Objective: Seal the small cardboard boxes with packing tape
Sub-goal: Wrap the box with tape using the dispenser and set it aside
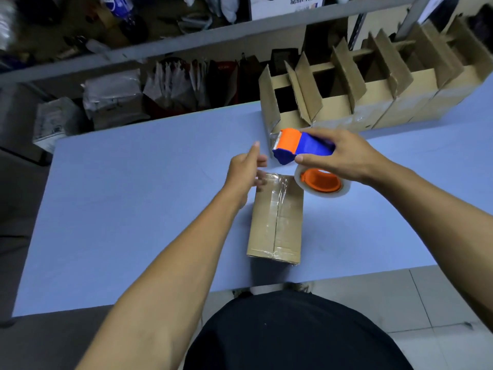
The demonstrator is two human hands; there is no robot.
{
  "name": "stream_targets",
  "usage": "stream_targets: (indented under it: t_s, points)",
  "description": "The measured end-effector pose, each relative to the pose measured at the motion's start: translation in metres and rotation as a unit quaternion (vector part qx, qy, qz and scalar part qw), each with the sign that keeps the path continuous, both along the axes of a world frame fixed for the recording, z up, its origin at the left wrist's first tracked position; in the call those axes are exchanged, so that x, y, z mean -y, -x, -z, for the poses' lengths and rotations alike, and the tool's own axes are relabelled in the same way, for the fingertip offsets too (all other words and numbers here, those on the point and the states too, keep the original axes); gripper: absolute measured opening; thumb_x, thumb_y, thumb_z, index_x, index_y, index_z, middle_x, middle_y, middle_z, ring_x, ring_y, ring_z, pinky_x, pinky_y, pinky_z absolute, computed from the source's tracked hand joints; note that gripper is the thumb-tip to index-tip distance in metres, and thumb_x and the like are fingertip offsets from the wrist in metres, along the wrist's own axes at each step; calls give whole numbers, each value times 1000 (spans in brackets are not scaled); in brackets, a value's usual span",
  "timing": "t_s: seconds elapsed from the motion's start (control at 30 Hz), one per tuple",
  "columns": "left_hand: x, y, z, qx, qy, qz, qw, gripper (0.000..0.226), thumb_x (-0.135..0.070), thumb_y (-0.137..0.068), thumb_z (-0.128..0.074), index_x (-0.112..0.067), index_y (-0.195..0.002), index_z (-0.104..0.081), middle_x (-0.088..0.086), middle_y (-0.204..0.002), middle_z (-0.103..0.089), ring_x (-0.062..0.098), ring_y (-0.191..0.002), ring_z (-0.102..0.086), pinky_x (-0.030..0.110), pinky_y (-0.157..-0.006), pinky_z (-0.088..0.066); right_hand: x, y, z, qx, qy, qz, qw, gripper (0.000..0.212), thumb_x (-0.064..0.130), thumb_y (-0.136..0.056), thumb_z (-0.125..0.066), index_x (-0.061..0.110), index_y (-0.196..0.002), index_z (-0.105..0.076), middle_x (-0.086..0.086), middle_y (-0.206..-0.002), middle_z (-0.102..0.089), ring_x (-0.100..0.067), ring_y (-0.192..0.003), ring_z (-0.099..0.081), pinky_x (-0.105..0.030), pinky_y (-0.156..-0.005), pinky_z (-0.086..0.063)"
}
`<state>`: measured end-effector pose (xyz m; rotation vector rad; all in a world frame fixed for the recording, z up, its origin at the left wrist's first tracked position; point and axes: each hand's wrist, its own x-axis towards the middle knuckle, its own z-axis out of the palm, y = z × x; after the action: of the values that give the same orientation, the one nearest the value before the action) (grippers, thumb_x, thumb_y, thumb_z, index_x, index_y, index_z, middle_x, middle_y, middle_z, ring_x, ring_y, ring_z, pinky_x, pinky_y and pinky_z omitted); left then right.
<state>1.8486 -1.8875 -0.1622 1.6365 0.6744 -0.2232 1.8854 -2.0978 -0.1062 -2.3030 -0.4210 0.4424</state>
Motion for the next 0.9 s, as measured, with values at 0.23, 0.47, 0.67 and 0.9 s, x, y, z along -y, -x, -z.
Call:
stream_targets:
  t_s: [0.23, 0.47, 0.67, 0.9]
  points:
    - [-4, -19, -19, -41, 179, 58, 981, 22, -30, -98, -62, -10, -101, -69, 9, -95, -66, 16, -72, -58, 25, -60, -48, -1, -1, -3, 25, -12, -29, 999, 55, 49, -82, -75, 34, -132, -58, 12, -113, -64, -12, -100, -60, -30, -87, -51]
    - [-7, -23, -28, -35, 229, 62, 971, 15, -19, -98, -61, -6, -96, -68, 10, -86, -68, 16, -67, -58, 24, -62, -51, -3, 0, -1, 38, -13, -30, 999, 58, 47, -83, -75, 32, -135, -57, 15, -112, -60, -8, -99, -56, -15, -79, -44]
    - [-9, -20, -29, -47, 219, 77, 972, 20, -30, -99, -60, -11, -98, -67, 6, -91, -71, 16, -76, -65, 27, -69, -54, -2, 0, 1, 69, 34, -33, 996, 62, 52, -81, -75, 34, -137, -55, 12, -116, -64, -11, -99, -56, -30, -85, -48]
    - [-12, -13, -26, -42, 254, 59, 965, 19, -26, -94, -68, -8, -97, -69, 9, -92, -68, 17, -79, -65, 28, -71, -56, -1, 3, 3, 67, 25, -36, 997, 64, 48, -81, -77, 33, -139, -54, 16, -111, -59, -6, -96, -53, -14, -76, -40]
